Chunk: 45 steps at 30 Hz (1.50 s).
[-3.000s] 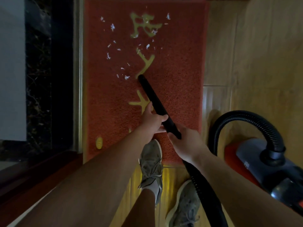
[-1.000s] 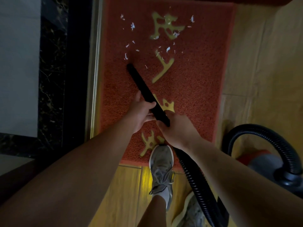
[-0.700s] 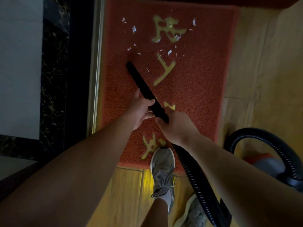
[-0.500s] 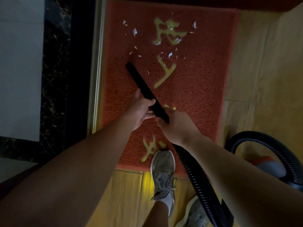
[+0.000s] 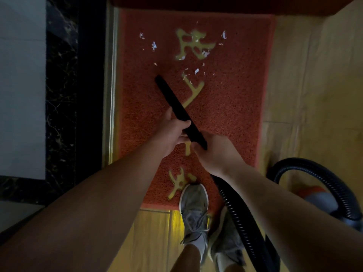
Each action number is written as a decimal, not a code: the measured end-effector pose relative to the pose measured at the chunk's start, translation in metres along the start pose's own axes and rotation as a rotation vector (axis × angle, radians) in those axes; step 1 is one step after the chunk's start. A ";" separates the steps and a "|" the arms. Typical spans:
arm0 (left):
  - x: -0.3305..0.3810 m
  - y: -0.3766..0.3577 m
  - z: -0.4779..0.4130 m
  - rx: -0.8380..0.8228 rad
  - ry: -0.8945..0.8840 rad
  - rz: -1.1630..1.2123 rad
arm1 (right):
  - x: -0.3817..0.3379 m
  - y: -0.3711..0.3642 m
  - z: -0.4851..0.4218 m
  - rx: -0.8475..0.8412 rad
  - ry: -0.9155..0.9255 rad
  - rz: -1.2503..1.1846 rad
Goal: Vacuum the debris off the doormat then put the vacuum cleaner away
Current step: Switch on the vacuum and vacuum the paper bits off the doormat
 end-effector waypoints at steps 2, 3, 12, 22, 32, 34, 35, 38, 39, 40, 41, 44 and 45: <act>0.000 -0.006 0.001 -0.006 0.006 -0.020 | 0.005 0.001 0.002 0.007 -0.024 -0.011; -0.001 -0.009 0.001 -0.005 0.009 -0.024 | 0.007 0.002 0.003 0.011 -0.029 -0.011; -0.014 -0.026 0.013 0.003 0.020 -0.029 | 0.021 0.009 0.020 0.024 -0.025 -0.006; -0.036 -0.043 0.029 0.016 0.049 -0.021 | 0.040 0.009 0.042 0.000 -0.025 0.017; -0.060 -0.067 0.041 0.039 0.049 -0.058 | 0.068 0.007 0.065 0.027 -0.019 0.001; -0.064 -0.072 0.044 0.039 0.049 -0.065 | 0.073 0.008 0.069 0.027 -0.011 -0.011; -0.065 -0.075 0.045 0.038 0.047 -0.068 | 0.076 0.009 0.071 0.023 -0.009 -0.023; -0.069 -0.082 0.047 0.030 0.047 -0.074 | 0.085 0.010 0.073 0.019 -0.021 -0.034; -0.070 -0.085 0.048 0.029 0.049 -0.079 | 0.089 0.011 0.073 0.024 -0.024 -0.026; -0.070 -0.088 0.047 0.029 0.049 -0.081 | 0.091 0.012 0.073 0.028 -0.025 -0.021; -0.070 -0.091 0.047 0.031 0.049 -0.081 | 0.094 0.012 0.073 0.030 -0.024 -0.023; -0.067 -0.099 0.045 0.026 0.050 -0.087 | 0.100 0.017 0.074 0.033 -0.022 -0.078; -0.065 -0.102 0.045 0.022 0.048 -0.094 | 0.101 0.019 0.074 0.034 -0.027 -0.098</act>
Point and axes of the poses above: each hand's wrist, its own z-axis away from the middle knuckle, its own y-axis out of the back of the hand, x = y × z, the point moved 1 cm from there along -z, towards the middle knuckle
